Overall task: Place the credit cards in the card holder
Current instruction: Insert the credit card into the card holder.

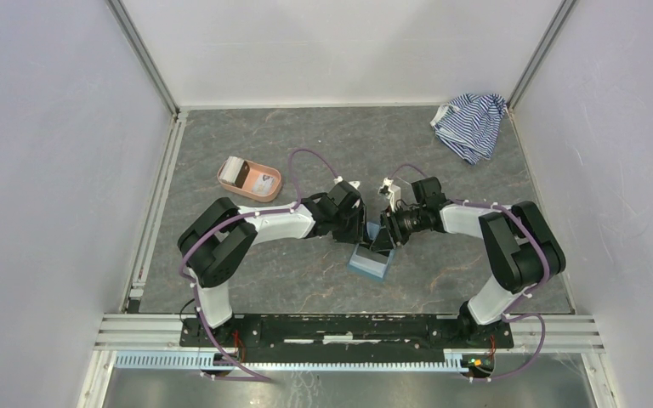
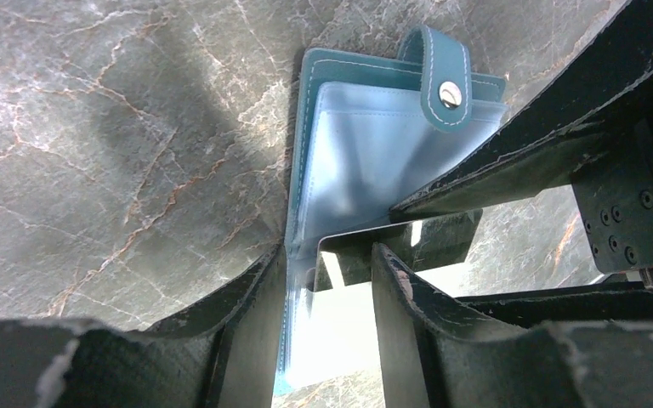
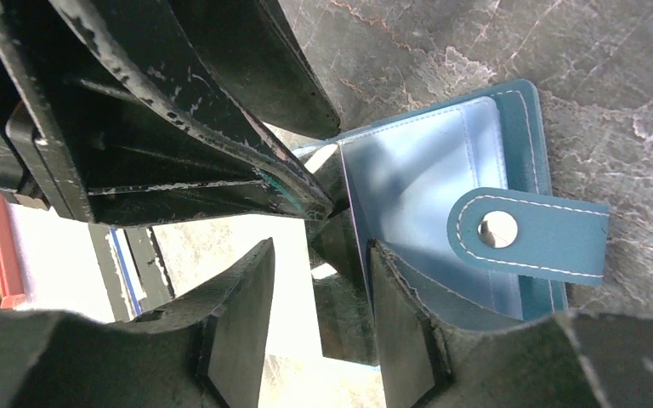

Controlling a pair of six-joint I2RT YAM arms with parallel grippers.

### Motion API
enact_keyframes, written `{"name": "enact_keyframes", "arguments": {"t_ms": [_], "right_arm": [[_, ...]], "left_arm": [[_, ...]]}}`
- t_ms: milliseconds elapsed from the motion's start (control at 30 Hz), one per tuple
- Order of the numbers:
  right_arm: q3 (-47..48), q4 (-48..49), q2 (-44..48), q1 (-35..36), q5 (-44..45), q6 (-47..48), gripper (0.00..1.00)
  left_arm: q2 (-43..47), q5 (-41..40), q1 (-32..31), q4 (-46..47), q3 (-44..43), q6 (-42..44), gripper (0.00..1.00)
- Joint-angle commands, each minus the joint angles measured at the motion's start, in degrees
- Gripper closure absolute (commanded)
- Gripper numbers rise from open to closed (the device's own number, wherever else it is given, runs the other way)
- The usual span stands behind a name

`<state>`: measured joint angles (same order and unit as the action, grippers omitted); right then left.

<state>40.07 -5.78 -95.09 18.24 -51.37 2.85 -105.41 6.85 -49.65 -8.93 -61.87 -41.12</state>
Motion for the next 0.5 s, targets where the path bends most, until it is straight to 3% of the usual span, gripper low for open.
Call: {"name": "enact_keyframes", "arguments": {"t_ms": [0, 467], "right_arm": [[1.6, -0.1, 1.8, -0.4, 2.8, 3.4, 0.48], [2.1, -1.5, 2.7, 1.0, 4.4, 6.4, 0.52]], "left_arm": [[-0.1, 2.4, -0.3, 0.3, -0.8, 3.6, 0.52], [1.5, -1.4, 1.2, 4.0, -1.1, -1.4, 0.48]]}}
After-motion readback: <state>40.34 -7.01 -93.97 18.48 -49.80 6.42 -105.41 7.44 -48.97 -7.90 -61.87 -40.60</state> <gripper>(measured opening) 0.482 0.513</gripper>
